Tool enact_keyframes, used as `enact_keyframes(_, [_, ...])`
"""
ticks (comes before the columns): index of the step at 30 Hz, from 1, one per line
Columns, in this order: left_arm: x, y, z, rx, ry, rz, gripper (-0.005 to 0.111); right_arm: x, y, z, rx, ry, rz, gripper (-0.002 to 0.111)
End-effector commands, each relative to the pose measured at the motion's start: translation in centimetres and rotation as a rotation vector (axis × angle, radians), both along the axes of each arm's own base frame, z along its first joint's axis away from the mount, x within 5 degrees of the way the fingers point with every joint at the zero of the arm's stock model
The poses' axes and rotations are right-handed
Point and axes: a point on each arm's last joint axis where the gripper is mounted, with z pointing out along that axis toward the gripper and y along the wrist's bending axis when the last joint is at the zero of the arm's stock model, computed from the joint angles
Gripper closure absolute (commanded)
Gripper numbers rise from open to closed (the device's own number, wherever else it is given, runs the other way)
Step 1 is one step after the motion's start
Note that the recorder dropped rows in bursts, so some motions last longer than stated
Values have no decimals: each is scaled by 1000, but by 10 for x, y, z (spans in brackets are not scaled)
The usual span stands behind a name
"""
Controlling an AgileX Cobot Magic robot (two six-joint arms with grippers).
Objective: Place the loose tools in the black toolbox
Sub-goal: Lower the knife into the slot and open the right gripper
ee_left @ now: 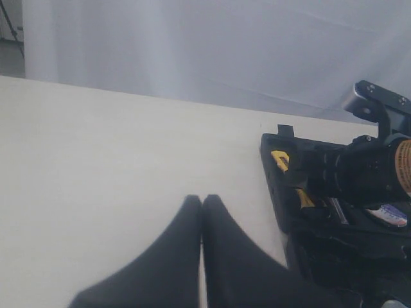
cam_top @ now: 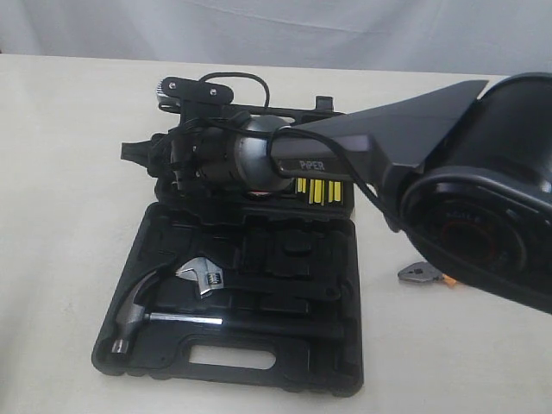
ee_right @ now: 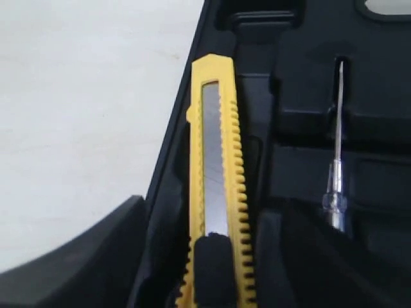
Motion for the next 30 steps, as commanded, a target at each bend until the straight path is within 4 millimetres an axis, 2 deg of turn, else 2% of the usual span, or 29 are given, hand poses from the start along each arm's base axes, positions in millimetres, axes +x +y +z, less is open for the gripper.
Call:
enact_keyframes(1, [0, -1, 1, -8, 3, -6, 107, 1, 2, 1, 23, -4, 27, 44])
enact_keyframes(7, [0, -1, 1, -8, 3, -6, 107, 1, 2, 2, 31, -4, 26, 45])
enact_keyframes(9, [0, -1, 1, -8, 3, -6, 107, 1, 2, 4, 17, -11, 29, 49])
enact_keyframes(13, [0, -1, 1, -8, 3, -6, 107, 2, 1, 8, -32, -29, 71, 66])
enact_keyframes(20, [0, -1, 1, -8, 3, -6, 107, 3, -9, 16, -210, -65, 92, 107])
enact_keyframes(24, [0, -1, 1, -8, 3, -6, 107, 3, -15, 18, -305, -69, 82, 109])
enact_keyframes(30, [0, -1, 1, -8, 3, -6, 107, 3, -12, 19, -338, -86, 157, 109])
